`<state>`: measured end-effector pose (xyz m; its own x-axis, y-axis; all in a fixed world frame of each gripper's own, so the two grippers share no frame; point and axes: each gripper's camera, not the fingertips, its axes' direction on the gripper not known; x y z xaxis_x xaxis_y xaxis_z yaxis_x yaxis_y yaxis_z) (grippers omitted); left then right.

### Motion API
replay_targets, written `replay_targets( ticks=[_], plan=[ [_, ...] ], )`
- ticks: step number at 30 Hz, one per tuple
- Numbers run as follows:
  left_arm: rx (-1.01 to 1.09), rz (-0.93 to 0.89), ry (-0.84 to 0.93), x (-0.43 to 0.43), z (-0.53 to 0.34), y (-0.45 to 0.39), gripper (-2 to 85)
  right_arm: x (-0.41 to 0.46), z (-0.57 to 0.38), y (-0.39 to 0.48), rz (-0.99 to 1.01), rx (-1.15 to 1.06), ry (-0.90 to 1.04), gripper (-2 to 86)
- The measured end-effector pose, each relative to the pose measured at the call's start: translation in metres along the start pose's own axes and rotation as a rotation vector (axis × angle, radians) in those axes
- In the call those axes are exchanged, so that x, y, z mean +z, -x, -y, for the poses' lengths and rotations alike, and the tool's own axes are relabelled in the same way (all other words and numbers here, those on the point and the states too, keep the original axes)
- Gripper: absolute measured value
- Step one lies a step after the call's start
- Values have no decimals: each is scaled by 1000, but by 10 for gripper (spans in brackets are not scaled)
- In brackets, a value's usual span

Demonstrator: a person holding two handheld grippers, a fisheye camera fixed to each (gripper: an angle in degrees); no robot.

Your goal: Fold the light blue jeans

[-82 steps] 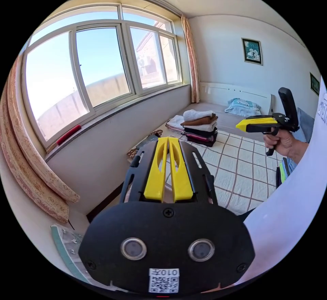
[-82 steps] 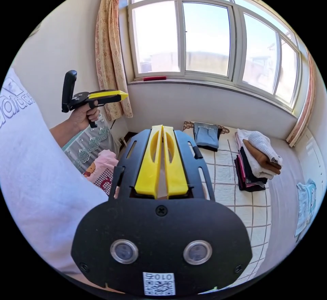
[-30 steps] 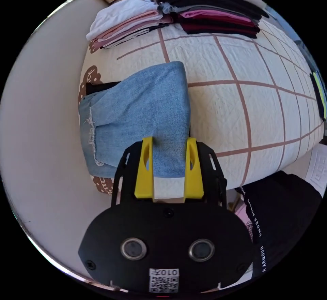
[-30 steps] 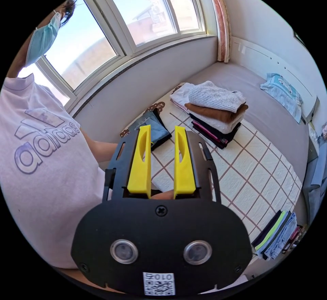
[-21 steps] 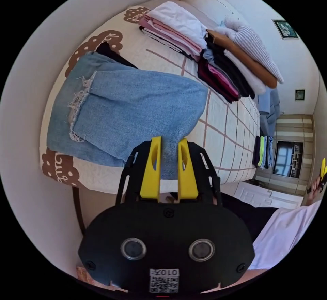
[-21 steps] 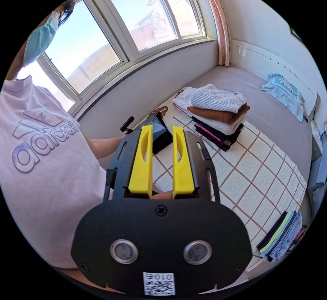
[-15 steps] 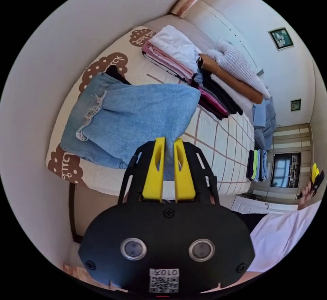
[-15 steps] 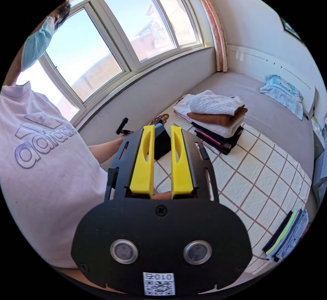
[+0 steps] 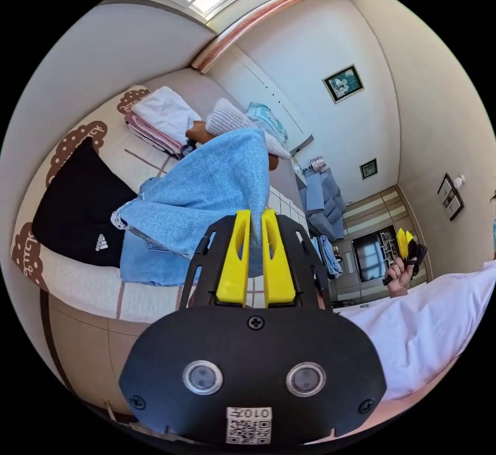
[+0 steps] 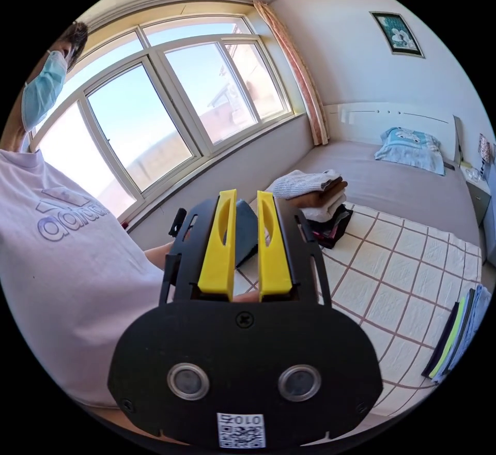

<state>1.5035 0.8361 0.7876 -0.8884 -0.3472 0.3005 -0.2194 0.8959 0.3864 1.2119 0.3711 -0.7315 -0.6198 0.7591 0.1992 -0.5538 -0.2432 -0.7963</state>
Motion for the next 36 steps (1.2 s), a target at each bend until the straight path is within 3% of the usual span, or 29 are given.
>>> replay_targets(
  ticks=[7,13,17,20,25,32,36],
  plan=[
    [-44,-19,175,132,-31,-106,30,-88,-105,-18,-127,65,-104,73],
    [167,71,335,258,-47,-249,43,-129,-182,-26,-208,145,-97,72],
    [72,-85,291,332,-77,-308,53,-126,-201,-27,-216,157,-79,73],
    [67,-239,265,346,-90,-331,58,-107,-202,-25,-220,131,-65,75],
    [16,-15,311,317,-91,-312,66,-49,-206,-25,-197,173,-73,79],
    [-114,8,291,310,-81,-290,98,60,-188,-21,-180,256,28,81],
    [-104,39,410,360,-71,-312,112,137,-154,-15,-188,250,112,82]
  ],
)
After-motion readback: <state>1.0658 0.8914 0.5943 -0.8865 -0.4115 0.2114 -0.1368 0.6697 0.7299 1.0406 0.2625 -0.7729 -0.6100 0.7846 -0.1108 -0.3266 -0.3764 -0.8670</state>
